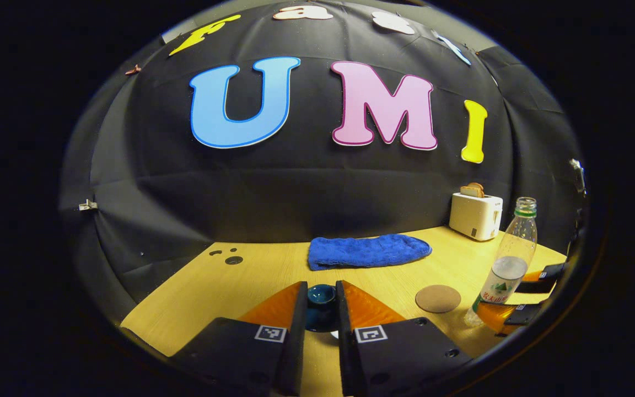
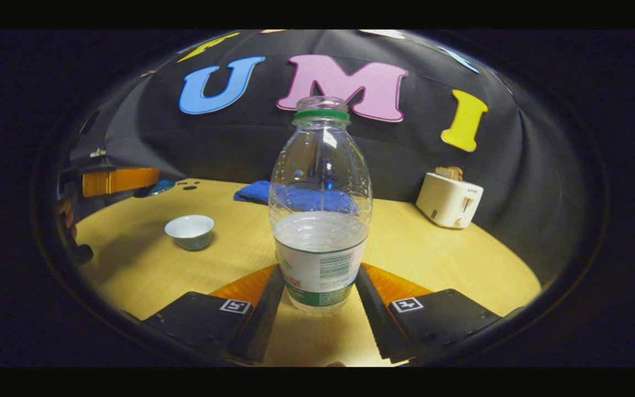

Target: Open the teacup lid with one hand, grasp the water bottle and pour water into the teacup with the other hand; after pouring, place the water bottle on the coaster and then close the teacup lid.

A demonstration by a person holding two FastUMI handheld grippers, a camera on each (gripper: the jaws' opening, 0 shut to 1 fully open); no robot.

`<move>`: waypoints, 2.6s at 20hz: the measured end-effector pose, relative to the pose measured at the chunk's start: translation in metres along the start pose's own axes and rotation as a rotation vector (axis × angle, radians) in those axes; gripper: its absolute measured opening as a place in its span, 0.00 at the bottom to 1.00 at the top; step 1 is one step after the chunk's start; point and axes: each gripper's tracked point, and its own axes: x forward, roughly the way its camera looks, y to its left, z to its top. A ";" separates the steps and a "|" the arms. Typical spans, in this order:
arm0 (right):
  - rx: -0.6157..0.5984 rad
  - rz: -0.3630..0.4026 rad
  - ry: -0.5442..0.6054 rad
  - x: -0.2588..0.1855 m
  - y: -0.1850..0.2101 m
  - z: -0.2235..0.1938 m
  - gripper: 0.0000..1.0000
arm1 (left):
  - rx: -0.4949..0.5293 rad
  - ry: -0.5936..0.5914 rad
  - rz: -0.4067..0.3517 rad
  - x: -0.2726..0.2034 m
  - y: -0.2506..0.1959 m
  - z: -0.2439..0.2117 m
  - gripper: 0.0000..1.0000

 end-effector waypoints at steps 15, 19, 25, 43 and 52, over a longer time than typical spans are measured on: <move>-0.817 -0.084 0.012 0.048 -0.006 0.068 0.74 | -0.022 0.029 0.101 -0.033 0.048 0.005 0.31; -1.015 -0.115 0.000 0.059 -0.003 0.072 0.74 | -0.034 0.036 0.116 -0.038 0.057 0.003 0.31; -1.135 -0.097 0.025 0.074 0.006 0.055 0.74 | -0.050 0.041 0.135 -0.042 0.064 -0.001 0.31; -1.494 -0.134 -0.052 0.094 0.007 0.065 0.73 | -0.055 0.067 0.126 -0.049 0.060 -0.016 0.31; -1.574 -0.151 -0.092 0.094 0.009 0.074 0.73 | -0.050 0.068 0.122 -0.050 0.060 -0.019 0.27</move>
